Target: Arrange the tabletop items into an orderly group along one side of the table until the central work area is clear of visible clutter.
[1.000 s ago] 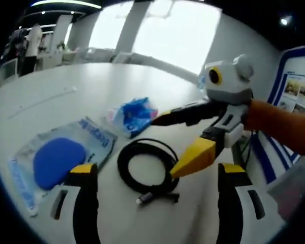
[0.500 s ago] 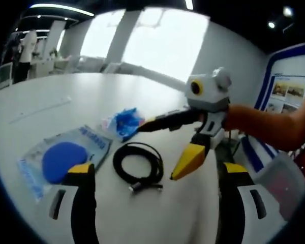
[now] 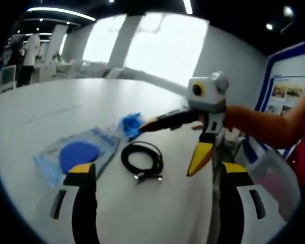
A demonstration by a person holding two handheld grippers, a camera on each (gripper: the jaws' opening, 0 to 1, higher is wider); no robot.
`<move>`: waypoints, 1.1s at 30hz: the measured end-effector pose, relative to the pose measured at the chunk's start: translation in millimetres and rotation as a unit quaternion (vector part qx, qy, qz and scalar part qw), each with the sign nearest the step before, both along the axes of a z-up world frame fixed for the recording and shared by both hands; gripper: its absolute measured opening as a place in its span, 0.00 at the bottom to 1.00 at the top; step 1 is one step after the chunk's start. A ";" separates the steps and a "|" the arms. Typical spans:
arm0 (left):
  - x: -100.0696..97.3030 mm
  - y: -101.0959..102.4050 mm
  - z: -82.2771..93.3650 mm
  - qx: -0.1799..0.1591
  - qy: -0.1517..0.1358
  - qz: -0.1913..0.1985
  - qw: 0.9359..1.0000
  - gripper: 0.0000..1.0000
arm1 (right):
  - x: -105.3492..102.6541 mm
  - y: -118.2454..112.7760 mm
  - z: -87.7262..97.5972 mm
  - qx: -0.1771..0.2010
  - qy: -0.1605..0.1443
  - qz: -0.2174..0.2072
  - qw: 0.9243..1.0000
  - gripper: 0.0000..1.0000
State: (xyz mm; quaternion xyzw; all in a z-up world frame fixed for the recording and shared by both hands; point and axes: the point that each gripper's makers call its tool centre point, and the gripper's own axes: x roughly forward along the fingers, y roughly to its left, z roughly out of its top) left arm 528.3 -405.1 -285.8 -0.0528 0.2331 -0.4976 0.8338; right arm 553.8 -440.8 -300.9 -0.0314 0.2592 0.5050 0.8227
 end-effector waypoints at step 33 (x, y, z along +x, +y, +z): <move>-31.3 154.6 30.4 -0.011 -0.034 0.123 0.992 0.95 | -20.1 133.4 44.1 0.029 -0.050 0.158 0.986 0.95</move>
